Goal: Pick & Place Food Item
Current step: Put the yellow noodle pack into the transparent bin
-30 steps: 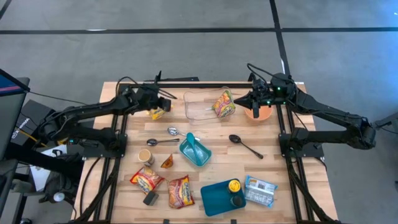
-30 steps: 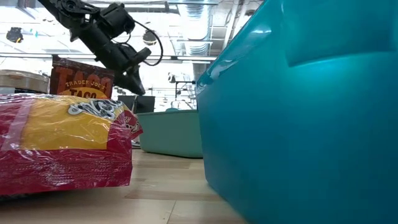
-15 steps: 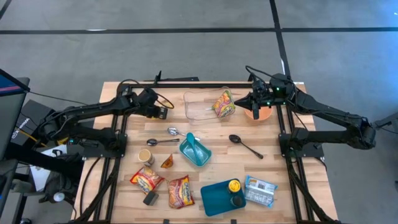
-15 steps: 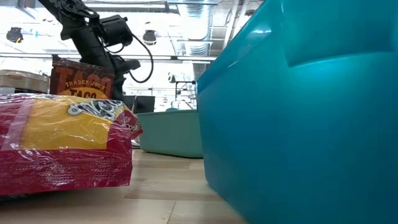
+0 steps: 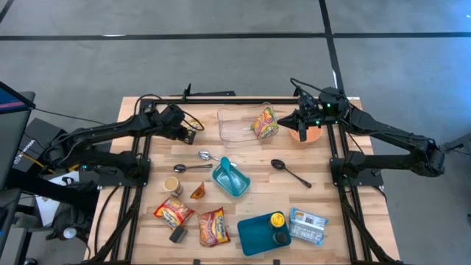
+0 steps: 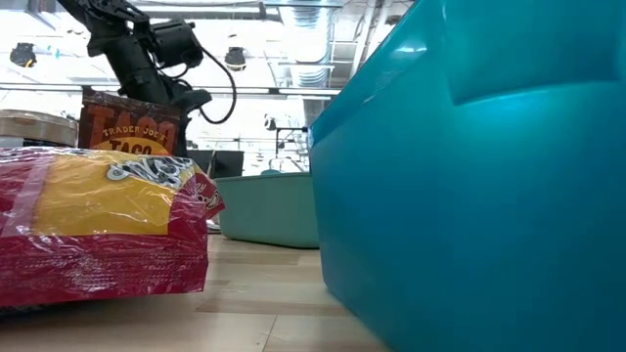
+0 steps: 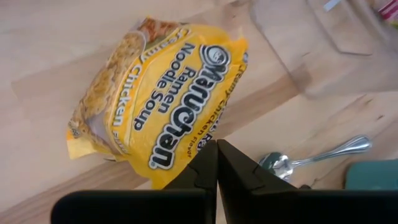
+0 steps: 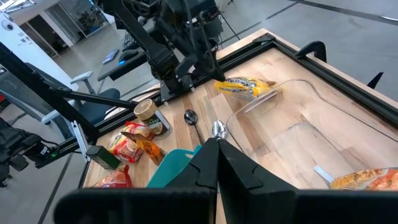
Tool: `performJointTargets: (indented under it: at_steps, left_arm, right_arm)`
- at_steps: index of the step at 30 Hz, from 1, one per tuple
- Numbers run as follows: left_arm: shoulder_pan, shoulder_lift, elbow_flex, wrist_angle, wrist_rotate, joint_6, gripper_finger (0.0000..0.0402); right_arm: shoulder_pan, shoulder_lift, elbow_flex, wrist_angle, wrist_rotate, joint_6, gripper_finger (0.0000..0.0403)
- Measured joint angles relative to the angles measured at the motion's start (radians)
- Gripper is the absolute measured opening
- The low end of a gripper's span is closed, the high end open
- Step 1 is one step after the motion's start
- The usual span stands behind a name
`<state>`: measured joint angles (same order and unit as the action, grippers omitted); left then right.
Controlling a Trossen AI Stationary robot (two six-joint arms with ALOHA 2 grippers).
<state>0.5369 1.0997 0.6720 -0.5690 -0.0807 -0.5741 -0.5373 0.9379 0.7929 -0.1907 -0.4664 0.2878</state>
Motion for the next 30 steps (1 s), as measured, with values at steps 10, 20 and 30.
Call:
performJointTargets:
  at_steps: [10,20,30]
  left_arm:
    - [0.000,-0.045,0.000,0.001,0.000,0.002,0.0006]
    - [0.000,-0.045,0.000,0.000,0.002,0.004,0.0106]
    - [-0.011,-0.044,0.000,-0.038,-0.040,0.160,0.0176]
  right_arm:
    - [0.000,0.000,0.000,0.000,0.000,0.000,0.0000]
    - [0.000,0.000,0.000,-0.016,0.000,0.000,0.0000]
    - [0.000,0.000,0.000,-0.016,0.000,0.000,0.0000]
